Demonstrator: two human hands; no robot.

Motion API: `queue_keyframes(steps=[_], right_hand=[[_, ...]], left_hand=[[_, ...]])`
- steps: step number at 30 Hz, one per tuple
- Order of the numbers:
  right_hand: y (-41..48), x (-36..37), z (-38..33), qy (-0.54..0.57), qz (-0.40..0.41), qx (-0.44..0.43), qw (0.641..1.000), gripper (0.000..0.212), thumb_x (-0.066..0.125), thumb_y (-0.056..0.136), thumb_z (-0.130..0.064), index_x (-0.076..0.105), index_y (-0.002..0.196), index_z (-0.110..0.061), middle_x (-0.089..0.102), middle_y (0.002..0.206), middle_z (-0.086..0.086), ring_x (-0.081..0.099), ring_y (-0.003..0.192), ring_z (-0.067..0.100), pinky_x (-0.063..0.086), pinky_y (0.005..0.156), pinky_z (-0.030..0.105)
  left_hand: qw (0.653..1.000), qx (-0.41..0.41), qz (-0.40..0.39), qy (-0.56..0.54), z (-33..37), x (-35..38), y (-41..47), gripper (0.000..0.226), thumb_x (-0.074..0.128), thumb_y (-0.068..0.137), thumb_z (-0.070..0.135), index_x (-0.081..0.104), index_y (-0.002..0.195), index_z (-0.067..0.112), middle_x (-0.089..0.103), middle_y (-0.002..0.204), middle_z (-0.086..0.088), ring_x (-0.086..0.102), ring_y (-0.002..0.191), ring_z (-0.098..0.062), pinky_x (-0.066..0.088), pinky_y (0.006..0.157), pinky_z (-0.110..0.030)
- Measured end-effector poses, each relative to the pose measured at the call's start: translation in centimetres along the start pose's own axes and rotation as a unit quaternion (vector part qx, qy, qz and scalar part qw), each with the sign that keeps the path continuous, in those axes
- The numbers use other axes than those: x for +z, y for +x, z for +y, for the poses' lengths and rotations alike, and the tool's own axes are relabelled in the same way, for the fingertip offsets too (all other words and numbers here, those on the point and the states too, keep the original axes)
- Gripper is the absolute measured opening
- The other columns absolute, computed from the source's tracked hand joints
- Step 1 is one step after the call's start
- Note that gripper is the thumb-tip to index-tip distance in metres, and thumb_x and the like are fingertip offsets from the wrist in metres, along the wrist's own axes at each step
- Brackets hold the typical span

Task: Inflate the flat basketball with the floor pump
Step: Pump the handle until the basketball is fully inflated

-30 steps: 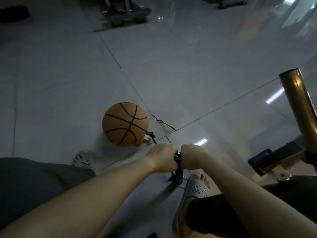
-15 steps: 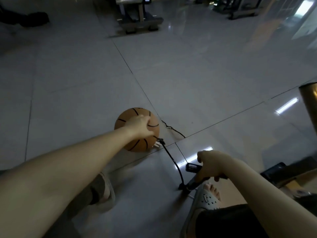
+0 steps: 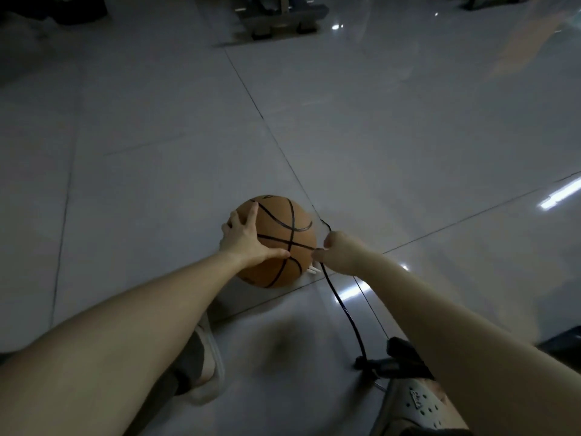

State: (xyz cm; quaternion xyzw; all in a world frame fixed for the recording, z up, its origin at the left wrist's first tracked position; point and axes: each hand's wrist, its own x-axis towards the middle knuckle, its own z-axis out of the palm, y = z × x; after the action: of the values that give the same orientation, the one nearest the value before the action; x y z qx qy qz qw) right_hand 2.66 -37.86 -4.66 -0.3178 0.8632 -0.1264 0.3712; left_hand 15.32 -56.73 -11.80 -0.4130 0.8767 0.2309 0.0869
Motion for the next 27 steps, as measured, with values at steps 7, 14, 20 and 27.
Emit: queue_keyframes(steps=[7, 14, 20, 27], right_hand=[[6.2, 4.0, -2.2, 0.194, 0.041, 0.032, 0.98, 0.077, 0.064, 0.082, -0.041, 0.031, 0.147, -0.015, 0.054, 0.136, 0.01, 0.054, 0.121, 0.033, 0.048, 0.098, 0.044], [8.7, 6.6, -2.5, 0.135, 0.133, 0.022, 0.982, 0.054, 0.069, 0.08, -0.047, 0.052, 0.124, -0.021, 0.067, 0.11, 0.003, 0.064, 0.102, 0.029, 0.048, 0.075, 0.034], [8.5, 6.0, -2.4, 0.088, 0.129, -0.013, 0.988, 0.061, 0.071, 0.081, -0.044, 0.053, 0.133, -0.017, 0.065, 0.119, 0.004, 0.062, 0.109, 0.029, 0.052, 0.082, 0.033], [8.4, 6.6, -2.1, 0.097, 0.17, 0.002, 0.981, 0.045, 0.072, 0.081, -0.038, 0.058, 0.119, -0.02, 0.068, 0.105, 0.002, 0.064, 0.098, 0.027, 0.055, 0.077, 0.037]], left_hand=[[0.997, 0.007, 0.008, -0.07, -1.7, 0.4, 0.4, 0.14, 0.081, 0.057, 0.075, -0.005, 0.159, 0.035, 0.006, 0.163, -0.008, 0.02, 0.145, -0.041, 0.033, 0.114, -0.056], [0.995, -0.004, 0.03, -0.098, -2.2, 1.3, 1.7, 0.136, 0.082, 0.056, 0.072, 0.001, 0.159, 0.035, 0.011, 0.163, -0.005, 0.023, 0.145, -0.038, 0.036, 0.114, -0.054], [0.99, -0.003, -0.035, -0.14, -3.5, -0.6, 2.5, 0.139, 0.088, 0.055, 0.066, -0.001, 0.159, 0.037, 0.009, 0.164, -0.005, 0.025, 0.147, -0.035, 0.032, 0.117, -0.051], [0.992, -0.002, 0.019, -0.125, -3.1, 1.2, 2.2, 0.134, 0.084, 0.058, 0.067, 0.001, 0.159, 0.036, 0.012, 0.163, -0.004, 0.027, 0.146, -0.036, 0.035, 0.116, -0.053]])
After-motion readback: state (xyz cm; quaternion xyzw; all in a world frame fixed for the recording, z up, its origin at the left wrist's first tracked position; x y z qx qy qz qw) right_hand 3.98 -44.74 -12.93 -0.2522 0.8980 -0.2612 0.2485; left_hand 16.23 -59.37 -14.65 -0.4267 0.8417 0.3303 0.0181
